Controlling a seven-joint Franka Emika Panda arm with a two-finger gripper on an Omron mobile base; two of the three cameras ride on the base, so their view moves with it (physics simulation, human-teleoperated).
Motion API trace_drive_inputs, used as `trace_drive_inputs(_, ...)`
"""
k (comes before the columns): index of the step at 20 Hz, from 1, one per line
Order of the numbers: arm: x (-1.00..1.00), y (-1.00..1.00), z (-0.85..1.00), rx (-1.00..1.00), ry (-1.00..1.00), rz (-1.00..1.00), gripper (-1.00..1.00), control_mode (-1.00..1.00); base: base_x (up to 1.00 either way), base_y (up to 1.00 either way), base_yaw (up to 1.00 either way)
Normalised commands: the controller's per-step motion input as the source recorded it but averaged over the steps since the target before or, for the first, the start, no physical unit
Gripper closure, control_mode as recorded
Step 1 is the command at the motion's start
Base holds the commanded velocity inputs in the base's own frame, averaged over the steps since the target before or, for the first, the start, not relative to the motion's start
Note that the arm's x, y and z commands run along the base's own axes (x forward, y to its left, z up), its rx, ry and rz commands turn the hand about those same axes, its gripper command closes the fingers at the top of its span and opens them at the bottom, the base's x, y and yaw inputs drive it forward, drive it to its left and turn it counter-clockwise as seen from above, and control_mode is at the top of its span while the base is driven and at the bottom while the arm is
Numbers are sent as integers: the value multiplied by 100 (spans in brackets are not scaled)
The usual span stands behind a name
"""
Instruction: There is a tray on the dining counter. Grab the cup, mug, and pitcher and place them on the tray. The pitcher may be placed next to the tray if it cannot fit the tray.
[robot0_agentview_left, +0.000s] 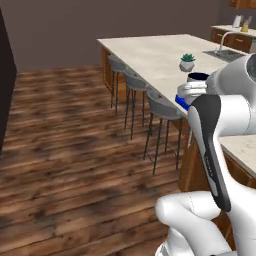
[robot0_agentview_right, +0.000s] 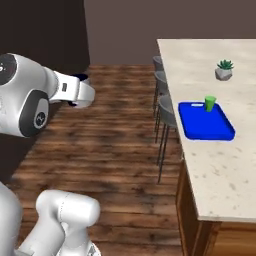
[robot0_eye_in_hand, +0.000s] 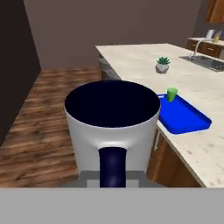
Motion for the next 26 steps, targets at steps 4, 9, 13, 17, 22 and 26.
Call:
trace_drive_inputs(4, 0, 0, 0, 0, 0, 0, 100, 100, 62, 74, -71)
trace_drive_inputs(9, 0, 0, 0, 0, 0, 0, 100, 100, 54, 34, -70)
trace_drive_inputs(13, 0, 0, 0, 0, 0, 0, 100, 100, 58, 17, -71)
trace_drive_inputs(17, 0, 0, 0, 0, 0, 0, 100, 100, 56, 27, -71)
trace_drive_inputs(22, 0, 0, 0, 0, 0, 0, 100, 100, 38, 75, -65)
trace_drive_inputs(26, 0, 0, 0, 0, 0, 0, 100, 100, 51, 76, -51)
